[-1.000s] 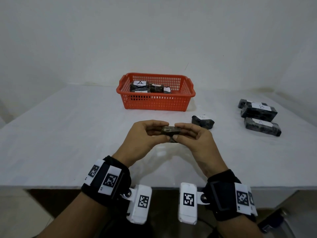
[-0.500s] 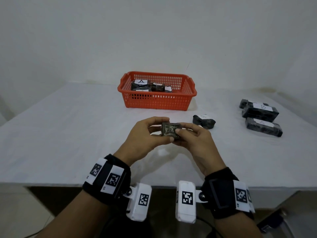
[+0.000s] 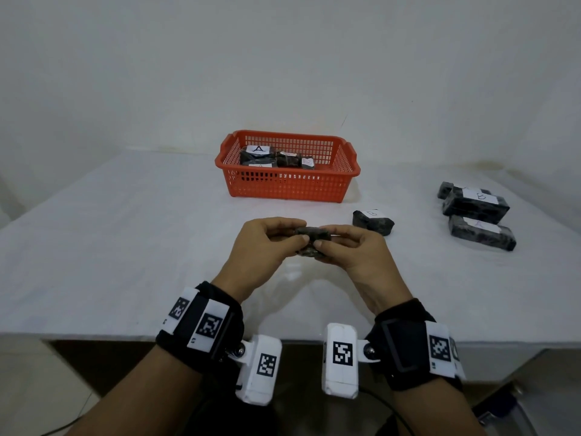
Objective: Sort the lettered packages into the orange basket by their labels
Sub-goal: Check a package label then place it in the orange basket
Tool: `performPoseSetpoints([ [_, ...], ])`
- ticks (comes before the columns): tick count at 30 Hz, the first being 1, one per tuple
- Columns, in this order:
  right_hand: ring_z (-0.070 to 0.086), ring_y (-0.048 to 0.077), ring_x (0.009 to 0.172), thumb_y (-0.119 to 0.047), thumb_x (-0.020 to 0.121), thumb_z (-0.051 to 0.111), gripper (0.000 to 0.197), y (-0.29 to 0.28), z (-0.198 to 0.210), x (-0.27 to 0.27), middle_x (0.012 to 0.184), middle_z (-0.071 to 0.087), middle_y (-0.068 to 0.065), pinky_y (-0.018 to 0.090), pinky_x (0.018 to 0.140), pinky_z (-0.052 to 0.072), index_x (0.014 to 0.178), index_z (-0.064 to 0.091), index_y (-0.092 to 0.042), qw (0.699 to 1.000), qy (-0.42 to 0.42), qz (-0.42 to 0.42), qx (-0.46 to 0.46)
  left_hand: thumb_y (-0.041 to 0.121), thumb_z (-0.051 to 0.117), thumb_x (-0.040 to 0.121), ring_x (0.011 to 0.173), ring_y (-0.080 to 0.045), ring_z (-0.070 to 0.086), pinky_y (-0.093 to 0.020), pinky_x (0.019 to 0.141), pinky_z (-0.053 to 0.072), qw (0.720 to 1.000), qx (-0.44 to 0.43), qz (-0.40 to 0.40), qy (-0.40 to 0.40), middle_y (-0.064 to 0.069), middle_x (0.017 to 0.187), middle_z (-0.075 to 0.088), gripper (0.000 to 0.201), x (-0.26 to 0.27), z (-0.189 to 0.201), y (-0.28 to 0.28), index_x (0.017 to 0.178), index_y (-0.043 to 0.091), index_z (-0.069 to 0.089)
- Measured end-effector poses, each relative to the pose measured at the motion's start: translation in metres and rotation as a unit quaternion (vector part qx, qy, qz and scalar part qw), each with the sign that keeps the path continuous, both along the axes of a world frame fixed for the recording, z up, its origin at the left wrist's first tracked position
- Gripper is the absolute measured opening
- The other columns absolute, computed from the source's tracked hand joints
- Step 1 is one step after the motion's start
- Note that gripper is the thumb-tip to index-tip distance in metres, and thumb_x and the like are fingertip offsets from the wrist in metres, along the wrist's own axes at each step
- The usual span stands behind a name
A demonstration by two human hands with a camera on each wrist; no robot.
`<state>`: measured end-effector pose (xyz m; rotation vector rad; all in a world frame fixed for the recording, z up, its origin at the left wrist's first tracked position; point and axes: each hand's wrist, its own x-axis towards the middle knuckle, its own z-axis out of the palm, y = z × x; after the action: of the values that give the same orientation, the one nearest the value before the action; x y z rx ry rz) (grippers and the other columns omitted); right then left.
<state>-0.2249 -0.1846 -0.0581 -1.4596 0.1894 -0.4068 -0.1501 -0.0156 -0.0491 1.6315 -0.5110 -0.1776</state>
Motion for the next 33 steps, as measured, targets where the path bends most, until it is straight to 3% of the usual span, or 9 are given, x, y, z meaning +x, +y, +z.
performPoseSetpoints([
  [5, 0.078, 0.031, 0.097, -0.003, 0.093, 0.073, 0.019, 0.001, 0.0, 0.0, 0.1, 0.079, 0.021, 0.034, 0.085, 0.064, 0.11, 0.075, 0.005, 1.0, 0.011, -0.008, 0.009, 0.008, 0.074, 0.091, 0.09, -0.013, 0.078, -0.023, 0.081, 0.062, 1.0, 0.003, 0.004, -0.005, -0.001, 0.096, 0.081, 0.02, 0.0, 0.003, 0.001, 0.11, 0.013, 0.079],
  [9, 0.078, 0.027, 0.092, -0.002, 0.091, 0.075, 0.015, -0.002, 0.002, -0.003, 0.097, 0.079, 0.02, 0.027, 0.079, 0.064, 0.105, 0.076, 0.003, 1.0, 0.004, -0.023, -0.015, 0.011, 0.077, 0.09, 0.094, -0.012, 0.077, -0.024, 0.085, 0.062, 1.0, 0.013, -0.027, -0.003, -0.001, 0.101, 0.081, 0.025, -0.003, 0.003, 0.001, 0.114, 0.015, 0.077],
  [16, 0.077, 0.024, 0.1, 0.001, 0.084, 0.08, 0.025, -0.003, 0.002, -0.007, 0.101, 0.081, 0.012, 0.037, 0.095, 0.061, 0.108, 0.078, -0.006, 0.998, -0.005, -0.023, -0.063, 0.004, 0.076, 0.089, 0.093, -0.012, 0.078, -0.022, 0.086, 0.061, 0.999, 0.012, -0.026, -0.015, 0.001, 0.102, 0.08, 0.027, -0.004, 0.004, 0.0, 0.113, 0.016, 0.077],
  [20, 0.077, 0.02, 0.102, -0.004, 0.088, 0.078, 0.026, -0.003, 0.003, -0.011, 0.106, 0.081, 0.007, 0.032, 0.095, 0.06, 0.114, 0.078, -0.008, 0.997, -0.027, -0.023, -0.069, 0.004, 0.079, 0.087, 0.09, -0.009, 0.078, -0.023, 0.086, 0.061, 0.999, 0.02, -0.007, -0.03, 0.006, 0.101, 0.08, 0.029, -0.004, 0.003, 0.001, 0.111, 0.02, 0.077],
  [23, 0.076, 0.021, 0.106, -0.01, 0.096, 0.069, 0.022, -0.003, 0.005, -0.011, 0.111, 0.079, 0.009, 0.031, 0.093, 0.061, 0.117, 0.077, -0.008, 0.999, -0.03, -0.011, -0.008, 0.003, 0.08, 0.086, 0.093, -0.011, 0.077, -0.028, 0.089, 0.061, 0.999, 0.024, 0.006, -0.024, 0.007, 0.103, 0.08, 0.03, -0.001, 0.002, 0.001, 0.109, 0.022, 0.077],
  [26, 0.076, 0.027, 0.107, -0.01, 0.098, 0.067, 0.023, -0.004, 0.003, -0.008, 0.111, 0.079, 0.014, 0.037, 0.096, 0.06, 0.12, 0.074, -0.007, 1.0, 0.005, 0.0, 0.022, 0.0, 0.08, 0.085, 0.099, -0.01, 0.077, -0.027, 0.093, 0.059, 1.0, 0.01, -0.005, -0.006, 0.006, 0.105, 0.08, 0.033, 0.0, 0.004, 0.002, 0.11, 0.02, 0.076],
  [30, 0.076, 0.036, 0.105, -0.011, 0.1, 0.065, 0.024, 0.0, 0.001, -0.007, 0.112, 0.077, 0.023, 0.039, 0.097, 0.06, 0.118, 0.072, 0.003, 0.996, 0.028, 0.045, 0.074, -0.004, 0.08, 0.083, 0.098, -0.01, 0.077, -0.025, 0.091, 0.06, 1.0, 0.006, -0.017, -0.024, 0.003, 0.104, 0.08, 0.034, -0.002, 0.003, -0.001, 0.11, 0.014, 0.074],
  [33, 0.076, 0.033, 0.103, -0.009, 0.098, 0.066, 0.024, 0.001, 0.001, -0.007, 0.11, 0.077, 0.022, 0.038, 0.097, 0.06, 0.117, 0.073, 0.004, 0.998, 0.015, 0.036, 0.056, 0.001, 0.082, 0.083, 0.099, -0.009, 0.076, -0.024, 0.092, 0.06, 0.999, 0.008, -0.031, -0.033, 0.002, 0.107, 0.08, 0.035, -0.004, 0.003, -0.001, 0.114, 0.014, 0.073],
])
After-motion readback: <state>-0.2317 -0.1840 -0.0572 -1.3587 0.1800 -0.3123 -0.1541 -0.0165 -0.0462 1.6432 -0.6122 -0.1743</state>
